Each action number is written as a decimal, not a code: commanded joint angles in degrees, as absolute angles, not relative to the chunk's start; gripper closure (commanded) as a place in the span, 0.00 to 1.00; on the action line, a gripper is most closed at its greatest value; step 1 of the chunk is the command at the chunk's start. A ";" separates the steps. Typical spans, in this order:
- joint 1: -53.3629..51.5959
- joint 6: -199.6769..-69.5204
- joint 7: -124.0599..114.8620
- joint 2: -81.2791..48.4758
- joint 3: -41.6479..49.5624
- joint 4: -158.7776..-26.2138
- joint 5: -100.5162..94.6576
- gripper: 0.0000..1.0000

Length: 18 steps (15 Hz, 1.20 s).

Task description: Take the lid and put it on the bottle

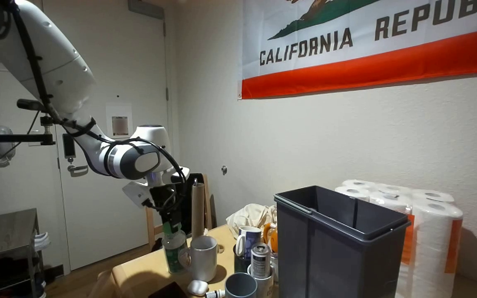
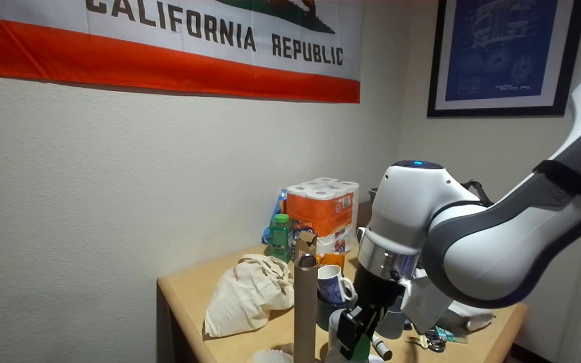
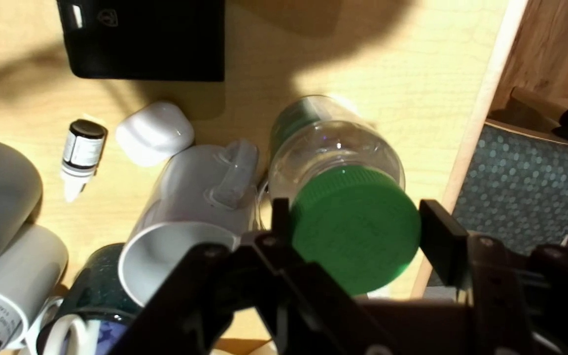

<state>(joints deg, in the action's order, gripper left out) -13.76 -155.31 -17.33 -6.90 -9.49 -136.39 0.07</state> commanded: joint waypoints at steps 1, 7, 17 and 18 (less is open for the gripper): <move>-13.34 -156.42 -16.39 -6.03 -10.15 -137.68 2.06 0.59; -13.31 -156.53 -16.76 -6.53 -9.93 -137.65 1.87 0.59; -13.52 -158.20 -17.44 -7.23 -9.75 -137.90 1.38 0.02; -13.54 -158.33 -17.49 -7.29 -9.74 -137.98 1.34 0.00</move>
<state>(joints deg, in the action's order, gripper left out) -13.76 -156.54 -17.31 -7.45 -9.58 -136.99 0.87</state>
